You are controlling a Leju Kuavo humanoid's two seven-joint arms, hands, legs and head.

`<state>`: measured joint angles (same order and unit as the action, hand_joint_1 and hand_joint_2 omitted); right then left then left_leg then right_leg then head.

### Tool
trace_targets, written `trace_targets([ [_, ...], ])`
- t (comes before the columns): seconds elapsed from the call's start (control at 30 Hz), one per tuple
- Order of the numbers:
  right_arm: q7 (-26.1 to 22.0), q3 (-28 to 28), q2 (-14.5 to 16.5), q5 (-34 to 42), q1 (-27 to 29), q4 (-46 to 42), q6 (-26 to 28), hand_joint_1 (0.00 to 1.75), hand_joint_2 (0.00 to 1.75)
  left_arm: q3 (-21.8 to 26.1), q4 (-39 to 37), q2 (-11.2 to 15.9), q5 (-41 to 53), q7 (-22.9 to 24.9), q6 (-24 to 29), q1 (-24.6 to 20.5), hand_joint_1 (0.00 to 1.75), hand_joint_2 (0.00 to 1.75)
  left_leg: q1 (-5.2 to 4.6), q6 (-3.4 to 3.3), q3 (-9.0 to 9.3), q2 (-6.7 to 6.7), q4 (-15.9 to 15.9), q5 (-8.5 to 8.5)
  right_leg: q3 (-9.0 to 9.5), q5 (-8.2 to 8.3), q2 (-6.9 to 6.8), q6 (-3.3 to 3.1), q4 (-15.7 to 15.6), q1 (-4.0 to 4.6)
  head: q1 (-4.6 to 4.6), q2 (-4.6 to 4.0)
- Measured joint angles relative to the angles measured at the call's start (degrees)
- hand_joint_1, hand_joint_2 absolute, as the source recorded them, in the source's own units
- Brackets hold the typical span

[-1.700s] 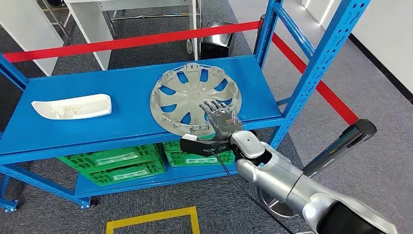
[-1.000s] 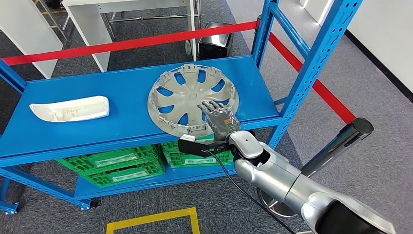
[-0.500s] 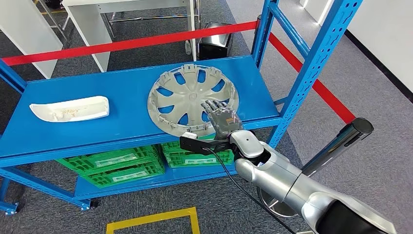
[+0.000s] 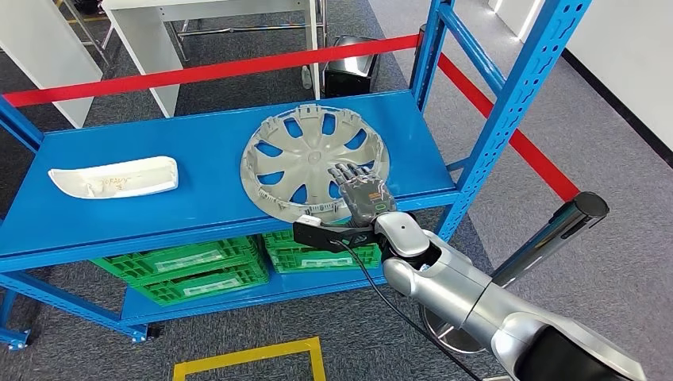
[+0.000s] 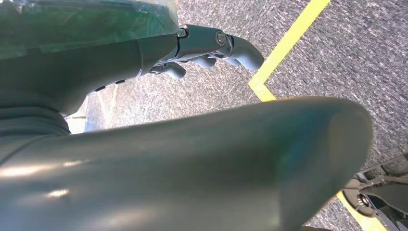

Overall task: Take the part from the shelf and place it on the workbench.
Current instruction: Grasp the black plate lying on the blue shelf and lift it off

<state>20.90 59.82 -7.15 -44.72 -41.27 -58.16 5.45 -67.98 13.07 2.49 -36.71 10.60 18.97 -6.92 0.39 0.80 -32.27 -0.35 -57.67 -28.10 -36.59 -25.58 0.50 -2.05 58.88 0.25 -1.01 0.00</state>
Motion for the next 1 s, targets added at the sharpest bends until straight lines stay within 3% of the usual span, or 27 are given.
trace_targets([
  [0.3, 0.0, 0.0, 0.0, 0.0, 0.0, 0.0, 0.0, 0.0, 0.0, 0.0, 0.0, 0.0, 0.0, 0.0, 0.0, 0.0, 0.0, 0.0, -0.01, -0.03, -0.01, 0.0, 0.0, -0.03, 0.01, 0.03, -0.01, 0.03, 0.0, -0.05, 0.0, 0.0],
  [0.47, 0.0, 0.0, 0.0, 0.0, 0.0, -0.1, 0.0, 0.0, 0.0, 0.0, 0.0, 0.0, 0.0, 0.0, 0.0, 0.0, 0.0, 0.0, 0.1, -1.35, 1.11, 0.06, 1.8, 0.75, 0.45, 0.12, -0.05, 0.91, -0.6, -0.25, 0.37, 0.0],
  [0.53, 0.0, -0.1, -0.1, 0.0, -0.1, -0.1, 0.0, 0.0, 0.0, 0.0, 0.0, -0.2, 0.0, 0.0, 0.0, -0.1, 0.0, 0.0, 0.59, -1.48, 2.07, 0.14, 3.2, 1.32, -1.3, -1.96, -0.09, 1.34, 3.2, -0.34, 0.14, 0.0],
  [0.6, 0.0, 0.0, -0.1, 0.0, 0.1, 0.0, -0.1, 0.0, 0.0, 0.0, 0.0, -0.2, 0.0, 0.0, 0.0, -0.1, 0.0, 0.0, 0.83, -1.39, 2.38, 0.17, 3.3, 1.13, -5.12, -4.95, -0.11, 1.96, 10.6, -0.79, -0.17, 0.0],
  [0.63, 0.0, 0.0, -0.1, 0.0, 0.3, 0.0, -0.1, 0.0, 0.0, 0.0, 0.0, -0.2, 0.0, 0.0, 0.0, 0.0, 0.0, 0.0, 1.0, -1.2, 2.53, 0.15, 3.2, 0.91, -6.61, -5.52, -0.13, 2.3, 13.3, -1.1, -0.26, 0.0],
  [0.67, 0.0, 0.0, -0.1, 0.0, 0.5, 0.1, -0.2, 0.0, 0.0, 0.0, 0.0, -0.3, 0.0, 0.0, 0.1, 0.1, 0.0, 0.0, 1.22, -0.91, 2.71, 0.1, 3.1, 0.63, -7.16, -5.03, -0.16, 2.66, 14.0, -1.41, -0.28, 0.0],
  [0.7, 0.0, 0.0, -0.1, 0.0, 0.6, 0.1, -0.2, 0.0, 0.0, 0.0, 0.0, -0.3, 0.1, 0.0, 0.1, 0.1, 0.0, 0.0, 1.52, -0.54, 2.93, 0.05, 2.8, 0.27, -6.52, -3.44, -0.2, 3.03, 12.4, -1.7, -0.31, 0.0],
  [0.77, 0.0, 0.0, -0.1, 0.0, 0.6, 0.1, -0.2, 0.0, 0.0, 0.0, 0.0, -0.4, 0.1, 0.0, 0.1, 0.2, 0.0, 0.0, 2.1, 0.49, 3.25, -0.03, 2.0, -0.8, -3.09, 0.12, -0.29, 3.77, 5.3, -2.09, -0.63, 0.0],
  [0.83, 0.0, 0.0, -0.1, 0.0, 0.5, 0.1, -0.2, 0.0, 0.0, 0.0, -0.1, -0.4, 0.1, 0.0, 0.1, 0.1, 0.0, 0.0, 2.23, 1.58, 3.18, -0.02, 1.1, -1.89, -0.86, 0.93, -0.11, 3.25, 0.9, -2.15, -1.14, 0.0],
  [0.9, -0.1, 0.0, 0.0, 0.0, 0.6, 0.1, -0.1, 0.0, 0.0, 0.0, -0.1, -0.4, 0.1, 0.0, 0.1, 0.0, 0.0, 0.0, 2.15, 2.3, 3.33, 0.01, 1.0, -2.38, -0.75, 0.05, 0.12, 1.85, 0.9, -2.01, -0.96, 0.0],
  [1.0, -0.1, 0.0, 0.0, 0.0, 0.7, 0.0, 0.0, 0.0, 0.0, 0.0, -0.1, -0.4, 0.1, 0.0, 0.3, 0.0, 0.0, 0.0, 2.3, 2.85, 2.98, 0.08, -0.8, -3.89, -0.24, -0.61, 0.12, 0.5, 1.2, -1.95, -0.01, 0.0],
])
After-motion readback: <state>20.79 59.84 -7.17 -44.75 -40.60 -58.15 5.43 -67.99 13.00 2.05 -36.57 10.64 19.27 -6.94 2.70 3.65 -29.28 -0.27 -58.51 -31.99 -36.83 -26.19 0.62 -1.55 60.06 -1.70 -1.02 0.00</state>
